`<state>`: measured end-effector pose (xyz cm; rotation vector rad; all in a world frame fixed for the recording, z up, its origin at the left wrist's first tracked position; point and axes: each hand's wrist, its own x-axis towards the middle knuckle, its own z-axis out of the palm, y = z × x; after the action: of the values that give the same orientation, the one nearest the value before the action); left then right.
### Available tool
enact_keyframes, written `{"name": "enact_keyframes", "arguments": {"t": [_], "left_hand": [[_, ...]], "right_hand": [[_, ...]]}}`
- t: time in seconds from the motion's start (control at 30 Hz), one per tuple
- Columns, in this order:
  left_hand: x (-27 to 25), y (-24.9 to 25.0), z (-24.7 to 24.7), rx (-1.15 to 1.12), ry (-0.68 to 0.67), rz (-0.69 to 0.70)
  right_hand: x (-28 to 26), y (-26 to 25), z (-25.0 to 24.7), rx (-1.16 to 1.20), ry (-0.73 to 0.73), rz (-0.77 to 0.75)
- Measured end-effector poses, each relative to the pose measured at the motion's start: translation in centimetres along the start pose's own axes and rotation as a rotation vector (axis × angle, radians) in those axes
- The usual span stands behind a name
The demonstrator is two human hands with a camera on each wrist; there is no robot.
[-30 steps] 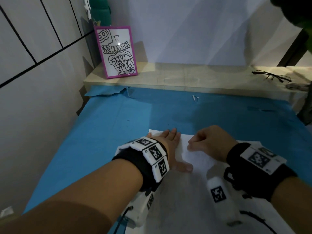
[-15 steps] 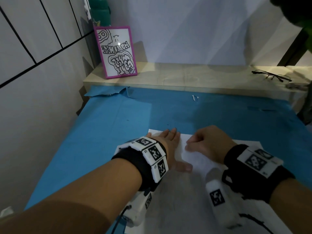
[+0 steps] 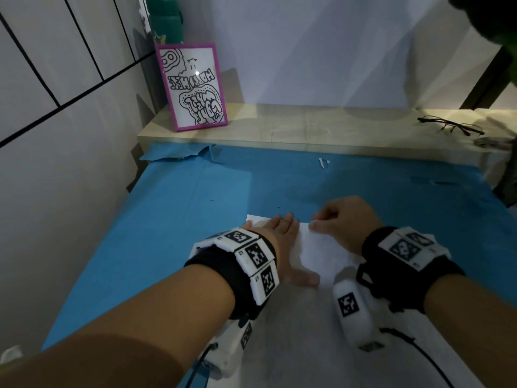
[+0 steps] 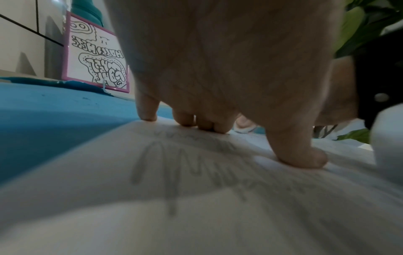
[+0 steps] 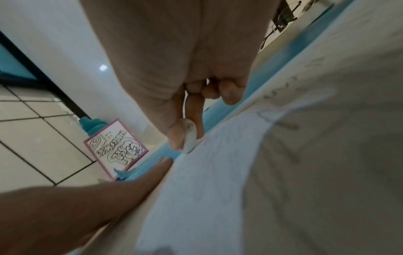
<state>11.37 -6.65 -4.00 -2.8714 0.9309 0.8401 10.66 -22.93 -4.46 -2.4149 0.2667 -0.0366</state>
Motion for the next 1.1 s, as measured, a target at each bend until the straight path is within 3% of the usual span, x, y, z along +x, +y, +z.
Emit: {"name": "enact_keyframes", "arguments": {"t": [0.17,0.27,0.37,0.43,0.47,0.5,0.57,0.6,0.67,0.73,0.77,0.8,0.9,0.97,1.03,1.1], "left_hand": [[0.1,0.2,0.0,-0.009,-0.009,-0.009],[0.0,2.2,-0.4,0.161,0.04,0.027],[-0.4,5.0,0.3,0.227,0.0,0.23],[-0.8,5.0,0.3,0.193,-0.04,0.303],[-0.7,4.3,-0.1,0.236,-0.022,0.252],[-0.2,3.2,-0.5,0.293,0.023,0.126],[-0.1,1.5,-1.8,0.256,0.057,-0.287],[0.2,1.4,-2.0,0.255,0.048,-0.367],[0.3,2.2,-1.4,0.223,0.083,-0.212],[-0.1,3.6,-0.3,0.162,0.012,0.035],[-0.3,3.8,0.2,0.167,-0.039,0.057],[-0.1,3.6,0.3,0.182,-0.039,0.0],[0.0,2.7,-0.3,0.168,0.069,-0.348],[0.2,3.0,-0.1,0.1,0.111,-0.263],[0.2,3.8,0.5,-0.003,0.037,-0.129],[0.2,4.0,1.1,-0.046,-0.011,-0.133]], "right_hand": [[-1.6,2.7,0.9,0.753,0.193,0.314],[-2.2,3.4,0.9,0.933,0.221,0.324],[-2.1,3.6,0.9,1.037,0.209,0.334],[-2.1,3.7,0.8,1.015,0.21,0.342],[-2.1,3.8,0.9,1.016,0.213,0.33],[-2.2,3.8,0.9,1.03,0.215,0.313],[-2.2,3.7,1.0,1.027,0.218,0.28],[-2.2,3.6,1.1,1.002,0.216,0.273],[-2.1,3.5,1.3,0.941,0.212,0.269],[-2.1,3.5,1.4,0.884,0.212,0.258],[-2.1,3.5,1.5,0.864,0.212,0.257],[-2.0,3.5,1.5,0.854,0.214,0.257],[-2.0,3.7,1.6,0.812,0.216,0.268],[-2.0,3.5,1.5,0.751,0.196,0.269],[-1.9,3.1,0.9,0.648,0.137,0.244],[-1.9,2.4,0.1,0.419,0.019,0.172]]}}
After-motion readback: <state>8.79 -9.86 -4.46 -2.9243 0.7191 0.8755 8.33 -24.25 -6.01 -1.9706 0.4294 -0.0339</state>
